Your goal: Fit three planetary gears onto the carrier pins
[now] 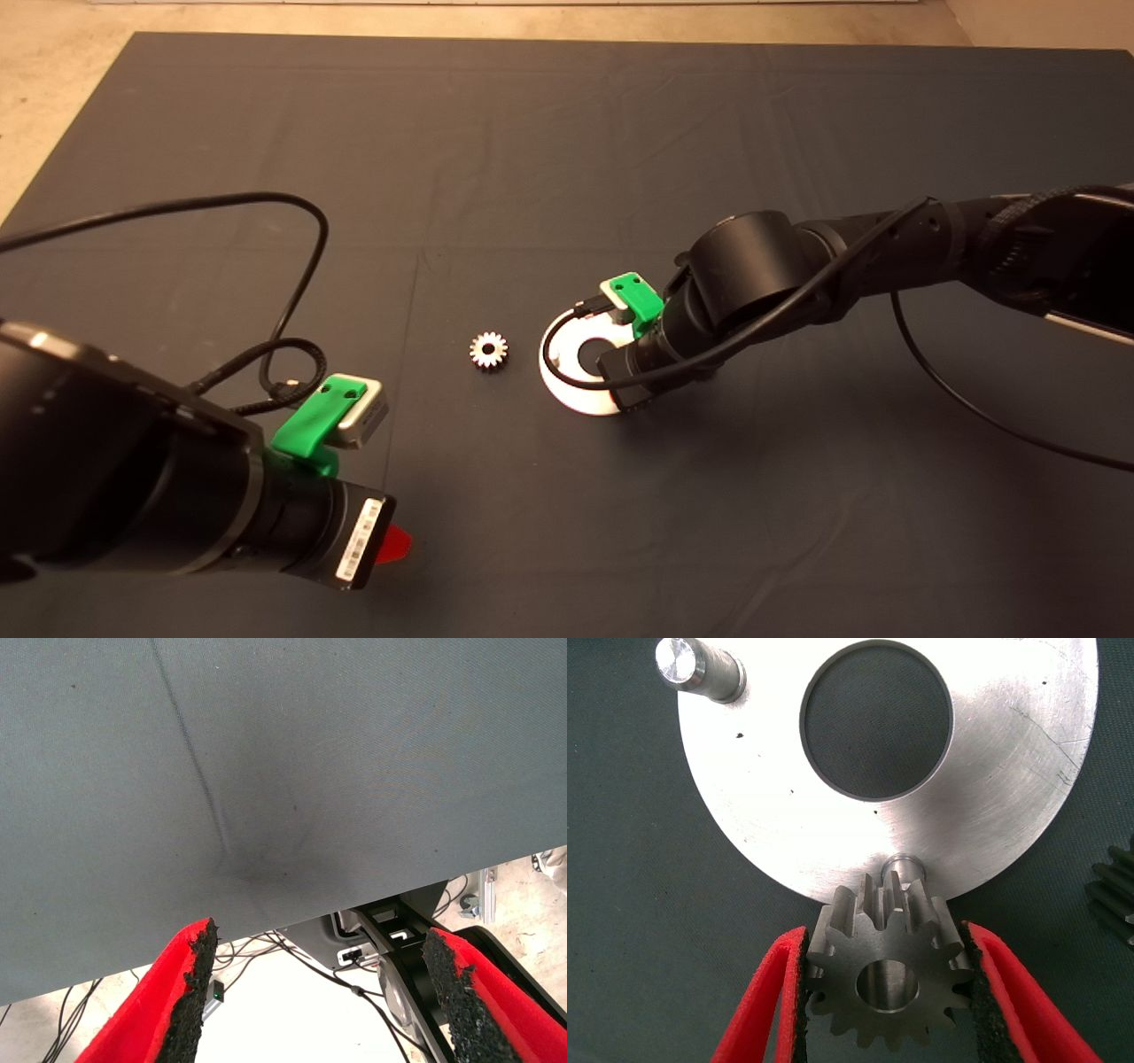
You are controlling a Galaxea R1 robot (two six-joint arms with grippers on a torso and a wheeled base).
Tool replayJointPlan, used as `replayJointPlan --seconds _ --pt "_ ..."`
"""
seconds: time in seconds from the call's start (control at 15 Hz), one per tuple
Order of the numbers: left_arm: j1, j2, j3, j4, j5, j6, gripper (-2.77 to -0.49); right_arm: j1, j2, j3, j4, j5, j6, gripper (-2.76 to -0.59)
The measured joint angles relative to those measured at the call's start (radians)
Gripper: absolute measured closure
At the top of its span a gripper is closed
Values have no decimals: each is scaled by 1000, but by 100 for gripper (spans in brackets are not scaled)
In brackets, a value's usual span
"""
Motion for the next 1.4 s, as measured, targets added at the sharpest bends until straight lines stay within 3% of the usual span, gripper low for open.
replayJointPlan --seconds 0.53,1.4 --pt "0 0 0 0 -1 0 -164 0 -6 0 -4 6 0 -95" --pt "0 0 0 0 -2 0 -164 -1 -11 -6 -30 3 0 -94"
